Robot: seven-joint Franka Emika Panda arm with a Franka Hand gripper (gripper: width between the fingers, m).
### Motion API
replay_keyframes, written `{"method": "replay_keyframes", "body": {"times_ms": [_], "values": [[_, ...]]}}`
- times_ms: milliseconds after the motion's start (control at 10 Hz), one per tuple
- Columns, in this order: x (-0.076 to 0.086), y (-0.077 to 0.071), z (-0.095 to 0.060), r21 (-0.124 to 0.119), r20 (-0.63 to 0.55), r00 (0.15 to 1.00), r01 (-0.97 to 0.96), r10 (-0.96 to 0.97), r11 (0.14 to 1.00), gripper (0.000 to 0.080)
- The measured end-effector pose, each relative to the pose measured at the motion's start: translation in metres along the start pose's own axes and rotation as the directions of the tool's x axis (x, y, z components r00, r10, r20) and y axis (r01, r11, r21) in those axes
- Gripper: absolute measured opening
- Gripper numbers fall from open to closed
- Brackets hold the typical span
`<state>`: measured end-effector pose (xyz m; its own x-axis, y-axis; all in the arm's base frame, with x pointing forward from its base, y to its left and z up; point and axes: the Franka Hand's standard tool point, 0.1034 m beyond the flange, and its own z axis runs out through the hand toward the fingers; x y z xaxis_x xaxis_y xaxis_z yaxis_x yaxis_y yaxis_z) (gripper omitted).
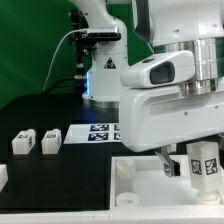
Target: Assemble one leg
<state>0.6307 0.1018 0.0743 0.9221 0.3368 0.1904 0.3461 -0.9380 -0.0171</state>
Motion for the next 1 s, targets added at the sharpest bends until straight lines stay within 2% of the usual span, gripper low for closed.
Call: {"method": "replay_keyframes", "body": {"times_ms": [200, 300, 400, 600, 700, 800, 900, 1000], "values": [[0.000, 0.000, 0.000, 0.000, 0.000, 1.000, -0.026, 0.026, 1.000, 0.0392], [0.000, 0.000, 0.000, 0.001, 0.000, 0.997, -0.076, 0.076, 0.997, 0.0392], [0.000, 0.000, 0.001, 0.004, 0.007, 0.982, -0.187, 0.187, 0.982, 0.0289], [0.017, 0.000, 0.003, 0.020, 0.034, 0.902, -0.431, 0.430, 0.902, 0.0289], [0.021, -0.001, 0.005, 0.010, 0.056, 0.837, -0.545, 0.544, 0.838, 0.0289], [0.020, 0.003, 0.006, -0.015, 0.076, 0.735, -0.675, 0.674, 0.737, 0.0289], [0.019, 0.006, 0.007, -0.046, 0.091, 0.622, -0.778, 0.778, 0.627, 0.0289], [0.017, 0.011, 0.008, -0.081, 0.084, 0.456, -0.883, 0.886, 0.463, 0.0289]]}}
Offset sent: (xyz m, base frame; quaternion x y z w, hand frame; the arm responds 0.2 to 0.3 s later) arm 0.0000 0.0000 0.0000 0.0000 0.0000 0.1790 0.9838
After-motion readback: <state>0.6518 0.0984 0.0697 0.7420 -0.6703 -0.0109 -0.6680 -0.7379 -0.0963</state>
